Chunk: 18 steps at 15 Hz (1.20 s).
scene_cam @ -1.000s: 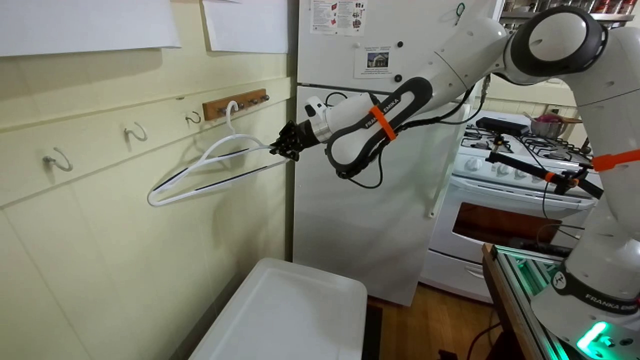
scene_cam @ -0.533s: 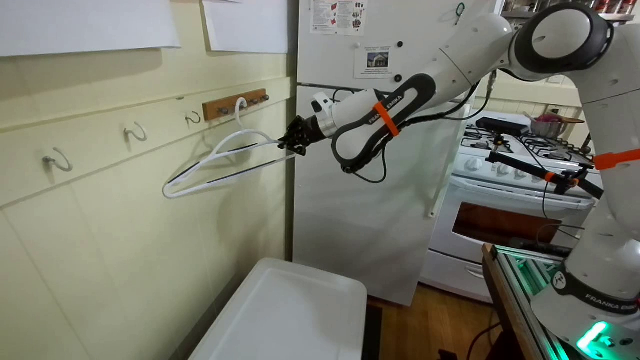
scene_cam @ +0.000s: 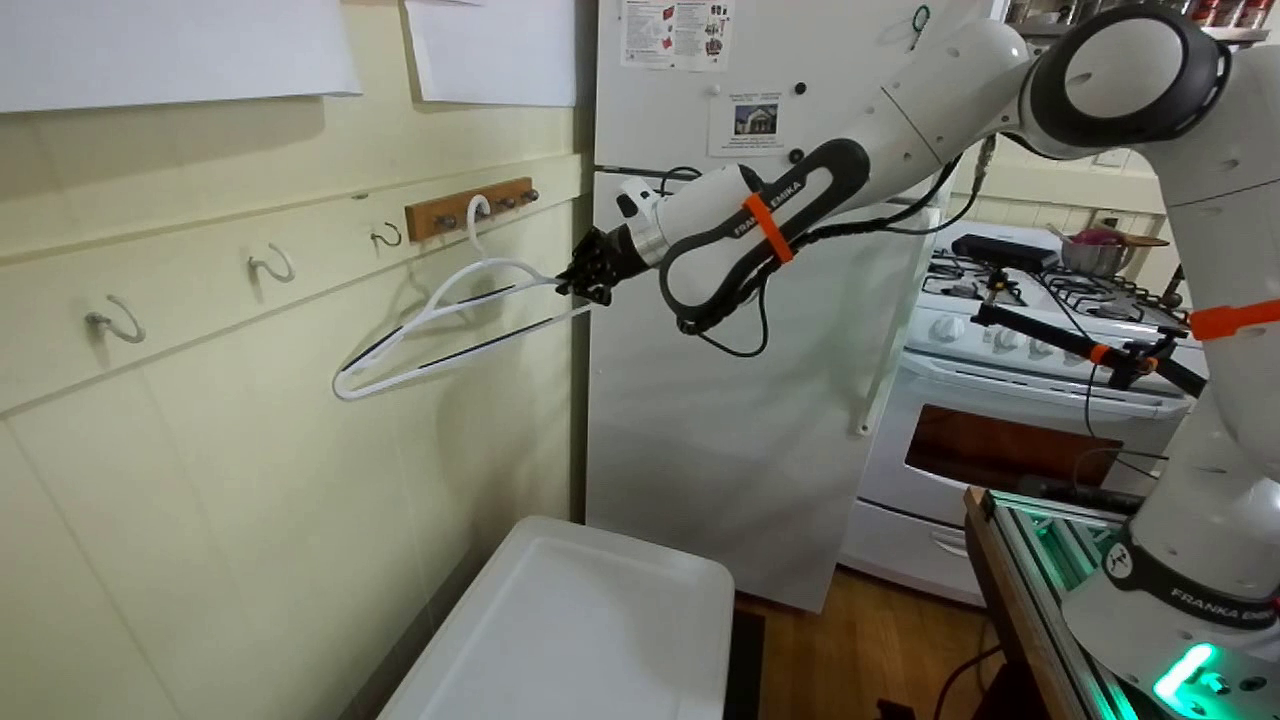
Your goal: Move the hanger from the hook on the left to the hook on the right
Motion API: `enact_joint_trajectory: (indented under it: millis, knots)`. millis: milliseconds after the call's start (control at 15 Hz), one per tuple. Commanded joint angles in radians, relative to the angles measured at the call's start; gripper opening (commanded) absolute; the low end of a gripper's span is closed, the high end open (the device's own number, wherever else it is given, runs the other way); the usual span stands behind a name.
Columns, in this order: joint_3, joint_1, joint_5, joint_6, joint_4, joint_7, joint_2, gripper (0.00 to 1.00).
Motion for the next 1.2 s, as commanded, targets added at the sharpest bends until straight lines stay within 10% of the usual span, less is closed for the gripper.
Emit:
enact_joint_trajectory:
  millis: [0,1133]
  knots:
    - [-0.052,0.052,0.019,-0.082,0.048,-0.004,-0.004,0.04]
    - [-0.217,0.211,0.017,-0.269,0.320,0.062,0.127,0.04]
